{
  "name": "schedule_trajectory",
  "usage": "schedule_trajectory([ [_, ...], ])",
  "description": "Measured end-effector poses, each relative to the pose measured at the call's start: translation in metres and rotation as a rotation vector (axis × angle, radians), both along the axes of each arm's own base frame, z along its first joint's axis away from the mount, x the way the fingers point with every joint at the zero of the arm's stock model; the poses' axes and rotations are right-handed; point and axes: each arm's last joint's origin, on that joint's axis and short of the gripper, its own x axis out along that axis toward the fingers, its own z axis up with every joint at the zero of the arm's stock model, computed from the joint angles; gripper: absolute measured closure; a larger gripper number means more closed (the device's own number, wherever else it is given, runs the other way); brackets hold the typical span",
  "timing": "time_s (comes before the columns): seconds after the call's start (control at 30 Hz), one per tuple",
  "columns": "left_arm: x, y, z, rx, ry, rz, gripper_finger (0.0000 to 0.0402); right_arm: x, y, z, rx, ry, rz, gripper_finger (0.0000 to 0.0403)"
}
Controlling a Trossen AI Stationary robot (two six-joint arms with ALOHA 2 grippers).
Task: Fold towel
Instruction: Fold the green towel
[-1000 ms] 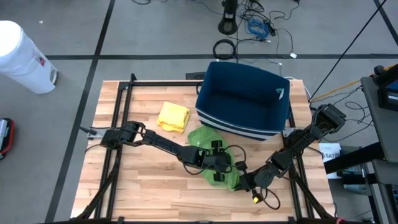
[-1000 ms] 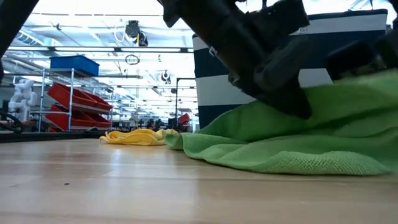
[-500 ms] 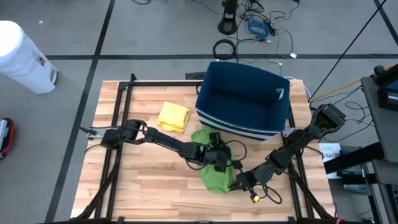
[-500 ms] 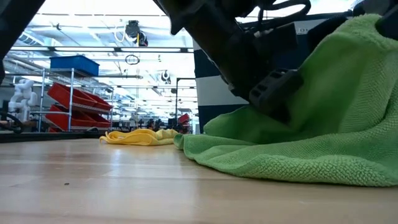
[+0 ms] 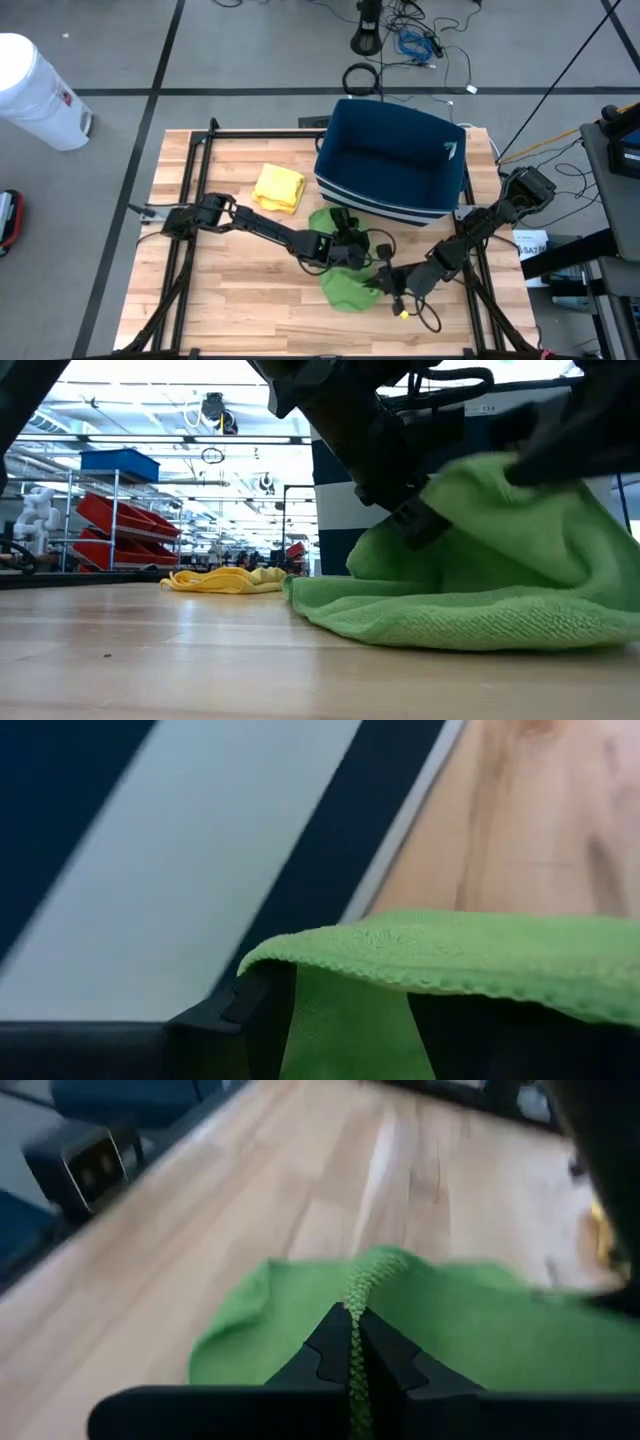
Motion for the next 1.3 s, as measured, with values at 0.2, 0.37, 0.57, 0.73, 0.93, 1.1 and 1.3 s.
schedule_trajectory([
  [0.2,-0.002,-0.002,0.001,0.084,0.035,0.010,0.0209,-0.006,0.007,-0.004,0.125,0.114,0.142,0.0401],
  [0.37,-0.004,-0.001,-0.002,0.110,0.092,-0.001,0.0209,-0.018,0.011,-0.014,0.143,0.248,0.132,0.0401],
  [0.57,-0.011,-0.005,-0.005,0.175,0.170,0.014,0.0209,-0.029,0.015,-0.020,0.148,0.333,0.104,0.0402],
  [0.73,-0.015,-0.011,-0.006,0.224,0.196,0.019,0.0209,-0.030,0.017,-0.020,0.160,0.334,0.111,0.0402],
  [0.93,-0.020,-0.023,-0.007,0.245,0.218,-0.001,0.0209,-0.031,0.018,-0.019,0.163,0.333,0.117,0.0403],
  [1.1,-0.030,-0.032,0.007,0.251,0.204,0.018,0.0209,-0.031,0.019,-0.017,0.182,0.335,0.134,0.0403],
  [1.3,-0.037,-0.024,0.015,0.220,0.193,0.074,0.0209,-0.033,0.017,-0.003,0.199,0.289,0.155,0.0403],
])
